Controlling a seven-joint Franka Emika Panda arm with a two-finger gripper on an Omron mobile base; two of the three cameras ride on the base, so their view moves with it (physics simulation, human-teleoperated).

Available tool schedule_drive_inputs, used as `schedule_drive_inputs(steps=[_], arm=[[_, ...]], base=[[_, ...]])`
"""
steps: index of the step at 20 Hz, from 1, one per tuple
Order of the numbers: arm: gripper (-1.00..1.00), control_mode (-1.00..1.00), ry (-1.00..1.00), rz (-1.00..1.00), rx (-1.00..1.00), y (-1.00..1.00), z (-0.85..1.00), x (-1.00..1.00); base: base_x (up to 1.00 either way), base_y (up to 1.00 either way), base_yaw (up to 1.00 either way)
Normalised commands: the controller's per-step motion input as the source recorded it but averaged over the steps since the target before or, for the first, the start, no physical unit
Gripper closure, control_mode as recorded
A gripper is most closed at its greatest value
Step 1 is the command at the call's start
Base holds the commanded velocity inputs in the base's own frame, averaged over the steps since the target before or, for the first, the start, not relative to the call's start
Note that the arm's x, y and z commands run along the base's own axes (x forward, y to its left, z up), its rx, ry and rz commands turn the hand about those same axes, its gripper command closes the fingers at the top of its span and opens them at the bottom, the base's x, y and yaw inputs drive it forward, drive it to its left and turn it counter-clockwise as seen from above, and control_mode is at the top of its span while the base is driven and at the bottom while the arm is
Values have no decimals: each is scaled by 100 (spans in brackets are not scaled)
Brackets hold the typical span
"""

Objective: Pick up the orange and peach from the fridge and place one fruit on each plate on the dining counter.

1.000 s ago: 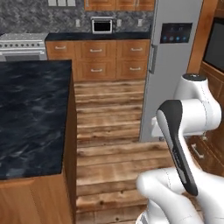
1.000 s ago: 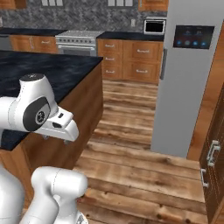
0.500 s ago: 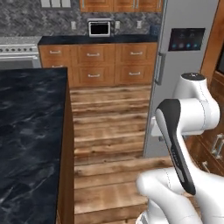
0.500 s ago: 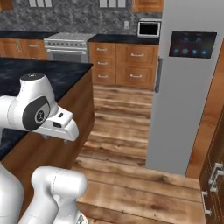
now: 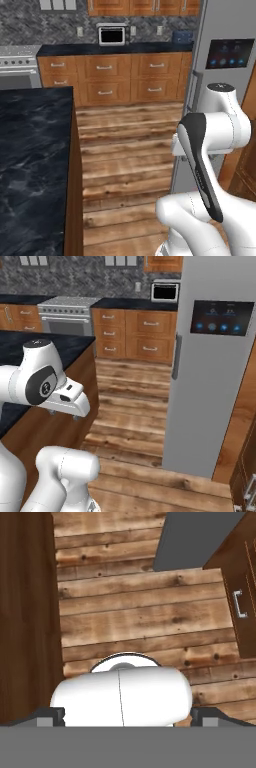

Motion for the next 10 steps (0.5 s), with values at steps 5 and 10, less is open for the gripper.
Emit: schedule_drive_inputs(steps=[5,10], arm=[[-100,100,0,0,0,0,0,0],[-100,100,0,0,0,0,0,0]], base=[[65,28,-10],[49,41,-13]])
